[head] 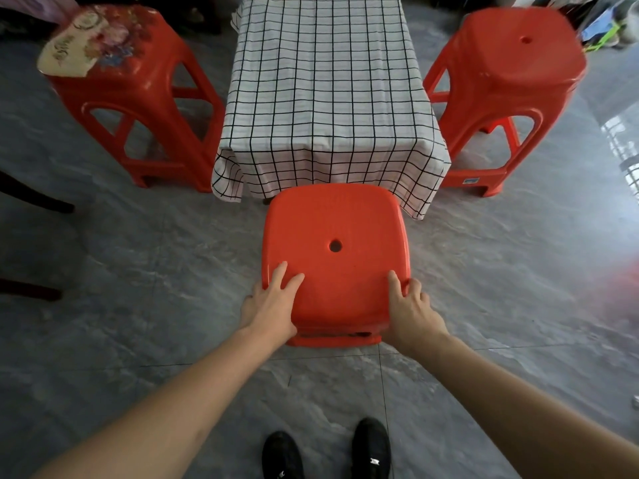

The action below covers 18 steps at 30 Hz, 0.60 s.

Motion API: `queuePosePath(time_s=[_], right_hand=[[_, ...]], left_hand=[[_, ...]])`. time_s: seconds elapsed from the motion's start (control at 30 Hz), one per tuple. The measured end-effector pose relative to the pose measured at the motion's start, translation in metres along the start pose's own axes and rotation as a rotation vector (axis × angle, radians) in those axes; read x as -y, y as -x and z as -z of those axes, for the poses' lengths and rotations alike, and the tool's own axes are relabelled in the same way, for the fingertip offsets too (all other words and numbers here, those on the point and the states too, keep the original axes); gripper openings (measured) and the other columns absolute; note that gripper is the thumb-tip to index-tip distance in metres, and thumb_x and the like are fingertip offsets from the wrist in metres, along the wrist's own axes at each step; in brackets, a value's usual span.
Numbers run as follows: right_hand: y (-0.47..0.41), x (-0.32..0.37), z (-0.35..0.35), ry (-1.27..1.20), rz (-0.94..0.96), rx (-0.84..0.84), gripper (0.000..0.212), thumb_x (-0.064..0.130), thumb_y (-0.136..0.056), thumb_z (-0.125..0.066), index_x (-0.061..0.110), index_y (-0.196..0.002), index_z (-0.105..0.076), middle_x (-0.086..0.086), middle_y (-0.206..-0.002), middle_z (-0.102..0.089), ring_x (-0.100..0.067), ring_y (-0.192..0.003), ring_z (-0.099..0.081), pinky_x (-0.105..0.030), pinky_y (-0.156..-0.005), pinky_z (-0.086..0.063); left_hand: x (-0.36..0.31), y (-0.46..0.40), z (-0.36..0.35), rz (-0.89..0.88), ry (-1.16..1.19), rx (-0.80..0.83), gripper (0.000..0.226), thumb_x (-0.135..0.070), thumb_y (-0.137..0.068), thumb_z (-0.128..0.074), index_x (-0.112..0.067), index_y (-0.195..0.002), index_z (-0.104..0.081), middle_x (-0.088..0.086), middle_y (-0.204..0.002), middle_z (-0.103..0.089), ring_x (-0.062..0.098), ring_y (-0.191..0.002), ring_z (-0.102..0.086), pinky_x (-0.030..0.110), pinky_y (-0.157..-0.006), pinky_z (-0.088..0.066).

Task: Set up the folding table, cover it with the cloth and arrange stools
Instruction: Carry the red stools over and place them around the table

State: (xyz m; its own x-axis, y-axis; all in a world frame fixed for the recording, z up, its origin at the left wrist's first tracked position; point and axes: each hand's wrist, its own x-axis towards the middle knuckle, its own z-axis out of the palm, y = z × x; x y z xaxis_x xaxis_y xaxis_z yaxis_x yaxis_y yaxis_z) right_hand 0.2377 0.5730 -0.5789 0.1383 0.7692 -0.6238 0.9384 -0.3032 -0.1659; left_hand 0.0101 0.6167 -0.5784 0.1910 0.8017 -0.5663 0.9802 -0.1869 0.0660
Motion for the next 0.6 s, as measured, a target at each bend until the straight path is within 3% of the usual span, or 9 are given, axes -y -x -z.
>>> queuePosePath(time_s=[0.13, 0.2, 0.37, 0.6], right_hand=[[0.018, 0.006, 0.048, 0.027, 0.062, -0.037, 0.061, 0.017, -0.082, -0.068, 0.014, -0.13, -0.03, -0.014, -0.129, -0.037, -0.033, -0.117, -0.043, -0.044, -0.082, -0.051], [0.029, 0.01, 0.078, 0.027, 0.109, -0.07, 0.048, 0.013, -0.08, -0.064, 0.012, -0.119, -0.037, -0.012, -0.125, -0.041, -0.033, -0.116, -0.044, -0.046, -0.082, -0.052], [0.077, 0.013, 0.151, -0.029, 0.154, -0.192, 0.066, 0.024, -0.078, -0.07, 0.015, -0.135, -0.038, -0.009, -0.136, -0.039, -0.031, -0.127, -0.04, -0.046, -0.087, -0.051], [0.158, 0.022, 0.245, -0.075, 0.232, -0.345, 0.063, 0.029, -0.077, -0.071, 0.019, -0.131, -0.04, -0.006, -0.132, -0.041, -0.03, -0.125, -0.041, -0.048, -0.094, -0.048]], left_hand=[[0.01, 0.023, 0.019, -0.03, -0.031, 0.009, 0.095, -0.03, -0.078, -0.074, -0.036, -0.151, -0.015, -0.001, -0.161, 0.0, 0.028, -0.13, -0.037, 0.041, -0.1, -0.045], [0.014, 0.034, 0.043, -0.045, -0.034, -0.016, 0.091, -0.031, -0.079, -0.071, -0.035, -0.151, -0.016, -0.002, -0.16, -0.005, 0.027, -0.132, -0.036, 0.041, -0.101, -0.044], [0.01, 0.071, 0.126, -0.041, 0.007, -0.098, 0.086, -0.036, -0.079, -0.071, -0.034, -0.149, -0.023, -0.003, -0.159, -0.011, 0.026, -0.135, -0.033, 0.043, -0.102, -0.041], [-0.017, 0.138, 0.236, -0.143, 0.015, -0.302, 0.081, -0.042, -0.081, -0.068, -0.035, -0.149, -0.023, -0.004, -0.159, -0.011, 0.022, -0.142, -0.023, 0.046, -0.11, -0.032]])
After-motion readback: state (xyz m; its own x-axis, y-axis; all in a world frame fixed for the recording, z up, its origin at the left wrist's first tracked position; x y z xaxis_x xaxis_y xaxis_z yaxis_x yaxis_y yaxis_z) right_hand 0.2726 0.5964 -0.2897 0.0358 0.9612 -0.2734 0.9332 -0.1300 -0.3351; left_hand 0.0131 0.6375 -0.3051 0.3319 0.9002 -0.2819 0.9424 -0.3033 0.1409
